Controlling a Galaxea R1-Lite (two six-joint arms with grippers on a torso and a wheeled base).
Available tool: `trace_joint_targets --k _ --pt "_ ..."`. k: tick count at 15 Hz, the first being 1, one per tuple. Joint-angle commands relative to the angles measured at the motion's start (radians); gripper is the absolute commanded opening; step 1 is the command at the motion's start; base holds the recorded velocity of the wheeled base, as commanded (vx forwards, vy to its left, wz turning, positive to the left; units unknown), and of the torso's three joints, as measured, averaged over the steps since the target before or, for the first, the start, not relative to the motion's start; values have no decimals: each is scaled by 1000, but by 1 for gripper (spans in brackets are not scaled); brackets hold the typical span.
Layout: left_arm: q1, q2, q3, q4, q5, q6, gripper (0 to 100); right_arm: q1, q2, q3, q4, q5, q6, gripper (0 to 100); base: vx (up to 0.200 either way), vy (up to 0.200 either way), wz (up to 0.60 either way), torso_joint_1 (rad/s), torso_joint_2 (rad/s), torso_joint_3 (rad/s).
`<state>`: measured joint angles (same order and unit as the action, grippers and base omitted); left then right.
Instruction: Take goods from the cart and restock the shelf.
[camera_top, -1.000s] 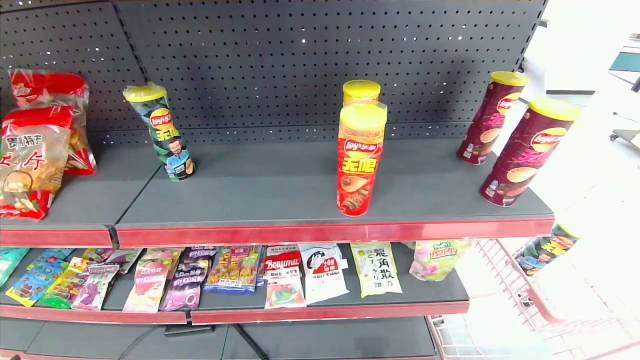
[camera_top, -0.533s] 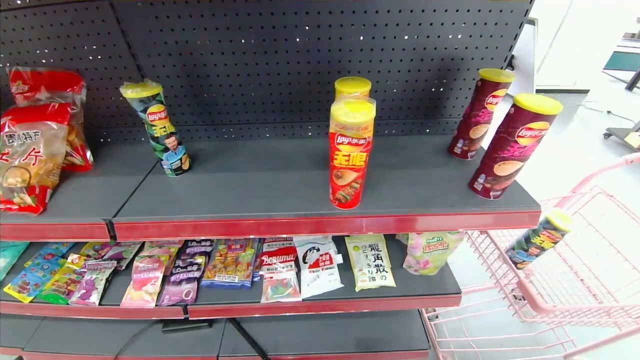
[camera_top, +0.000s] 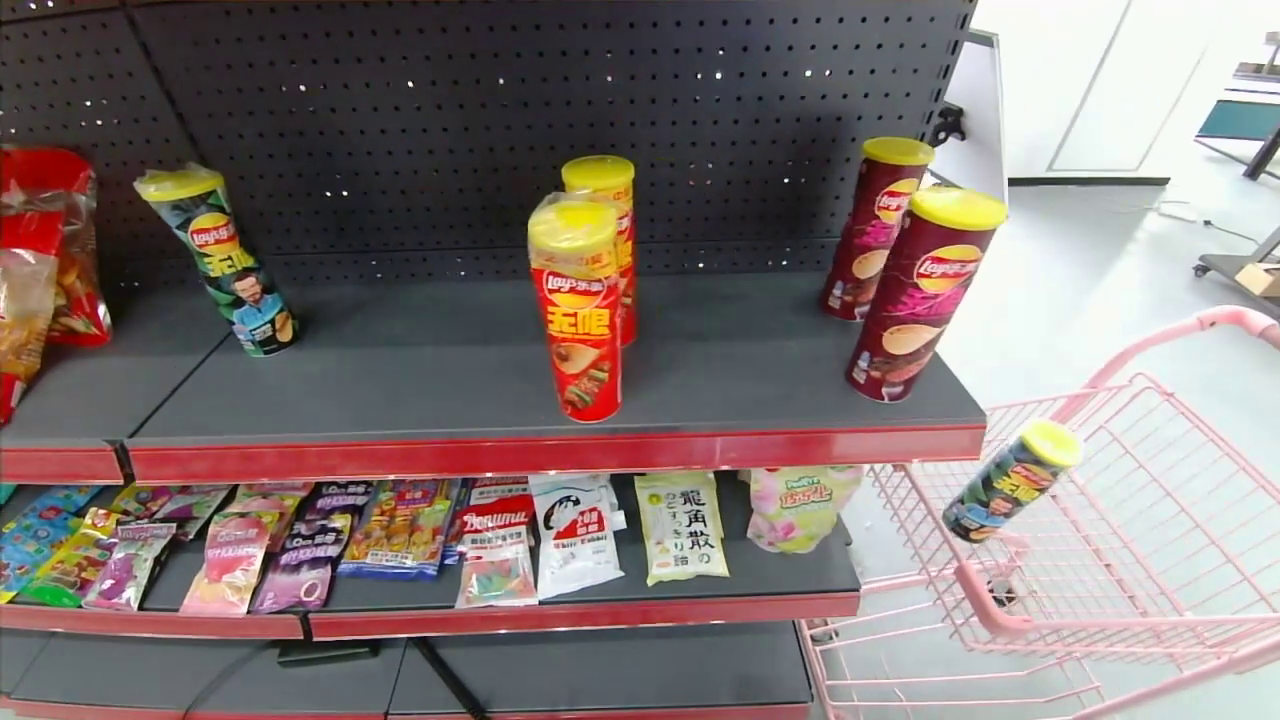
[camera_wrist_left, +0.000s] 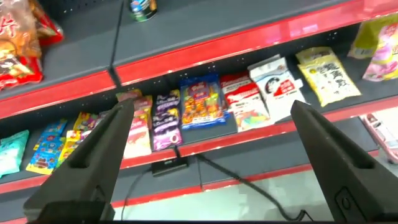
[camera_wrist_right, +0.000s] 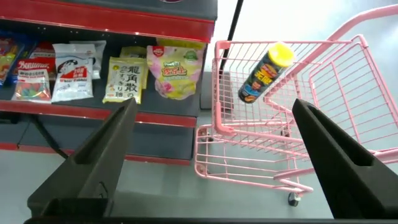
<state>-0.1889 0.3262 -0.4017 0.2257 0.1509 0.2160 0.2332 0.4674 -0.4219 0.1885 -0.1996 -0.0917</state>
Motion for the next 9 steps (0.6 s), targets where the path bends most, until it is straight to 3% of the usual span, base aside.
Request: trace_joint_targets --k 1,6,8,9 --pt "0 -7 0 0 3 0 100 0 0 0 0 0 0 100 0 -200 0 -7 2 2" --pt "-1 -7 0 0 13 2 100 0 -12 2 0 0 0 100 0 -200 0 7 1 1" --pt "-1 -6 0 0 13 0 100 0 -16 9 2 -3 -11 100 0 0 0 0 0 0" --pt "-1 -10 0 0 13 2 100 0 -16 9 0 -4 -13 100 0 0 -600 7 -2 2"
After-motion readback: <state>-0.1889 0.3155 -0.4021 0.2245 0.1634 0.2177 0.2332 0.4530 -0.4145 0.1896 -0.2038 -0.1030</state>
